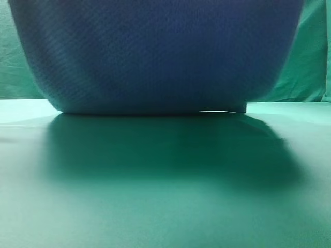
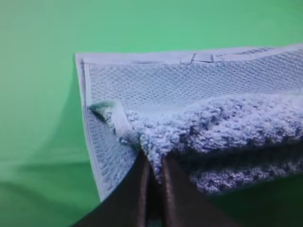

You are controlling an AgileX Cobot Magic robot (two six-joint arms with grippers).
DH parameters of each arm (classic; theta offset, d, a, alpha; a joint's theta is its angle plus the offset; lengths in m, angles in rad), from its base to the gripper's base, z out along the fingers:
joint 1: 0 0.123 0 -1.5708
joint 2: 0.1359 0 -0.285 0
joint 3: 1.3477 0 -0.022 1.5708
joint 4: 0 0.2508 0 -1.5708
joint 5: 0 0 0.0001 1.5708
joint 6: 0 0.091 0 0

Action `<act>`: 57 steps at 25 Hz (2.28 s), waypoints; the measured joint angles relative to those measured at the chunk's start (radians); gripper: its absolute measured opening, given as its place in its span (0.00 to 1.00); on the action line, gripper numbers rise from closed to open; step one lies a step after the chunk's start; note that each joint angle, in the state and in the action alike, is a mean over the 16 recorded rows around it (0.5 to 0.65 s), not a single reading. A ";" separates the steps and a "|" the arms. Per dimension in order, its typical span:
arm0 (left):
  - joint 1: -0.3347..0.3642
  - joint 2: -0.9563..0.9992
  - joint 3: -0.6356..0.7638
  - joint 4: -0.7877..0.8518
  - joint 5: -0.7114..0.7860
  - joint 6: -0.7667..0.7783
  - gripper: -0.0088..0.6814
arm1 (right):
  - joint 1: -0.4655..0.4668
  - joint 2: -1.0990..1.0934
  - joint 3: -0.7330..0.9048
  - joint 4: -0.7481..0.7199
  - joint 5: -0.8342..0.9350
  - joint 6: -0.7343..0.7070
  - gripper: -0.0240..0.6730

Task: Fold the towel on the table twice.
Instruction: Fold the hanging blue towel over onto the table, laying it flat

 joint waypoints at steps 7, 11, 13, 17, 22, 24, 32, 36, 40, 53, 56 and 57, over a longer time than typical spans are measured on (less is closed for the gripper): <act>-0.002 -0.227 0.296 -0.138 0.000 0.043 0.01 | 0.026 -0.242 0.332 0.081 -0.021 0.012 0.03; -0.001 -0.332 0.436 -0.217 0.006 0.090 0.01 | 0.072 -0.351 0.455 0.101 0.008 0.027 0.03; 0.001 -0.374 0.493 -0.252 0.012 0.115 0.01 | 0.102 -0.394 0.499 0.102 0.029 0.040 0.03; 0.003 -0.434 0.578 -0.311 0.024 0.162 0.01 | 0.168 -0.455 0.558 0.085 0.070 0.069 0.03; 0.007 -0.460 0.637 -0.349 0.016 0.194 0.01 | 0.237 -0.474 0.594 0.037 0.080 0.109 0.03; 0.008 -0.454 0.645 -0.354 0.003 0.197 0.01 | 0.255 -0.461 0.597 0.014 0.071 0.125 0.03; 0.010 -0.317 0.583 -0.347 -0.100 0.198 0.01 | 0.264 -0.295 0.531 -0.096 0.002 0.150 0.03; 0.011 -0.188 0.507 -0.329 -0.154 0.199 0.01 | 0.239 -0.166 0.453 -0.140 -0.035 0.154 0.03; 0.012 -0.040 0.412 -0.307 -0.199 0.199 0.01 | 0.200 -0.032 0.358 -0.167 -0.067 0.151 0.03; 0.014 0.325 0.155 -0.248 -0.292 0.200 0.01 | 0.069 0.272 0.160 -0.180 -0.222 0.109 0.03; 0.014 0.363 0.126 -0.233 -0.304 0.200 0.01 | 0.058 0.309 0.149 -0.183 -0.253 0.100 0.03; 0.014 0.372 0.119 -0.227 -0.307 0.200 0.01 | 0.056 0.318 0.147 -0.184 -0.263 0.097 0.03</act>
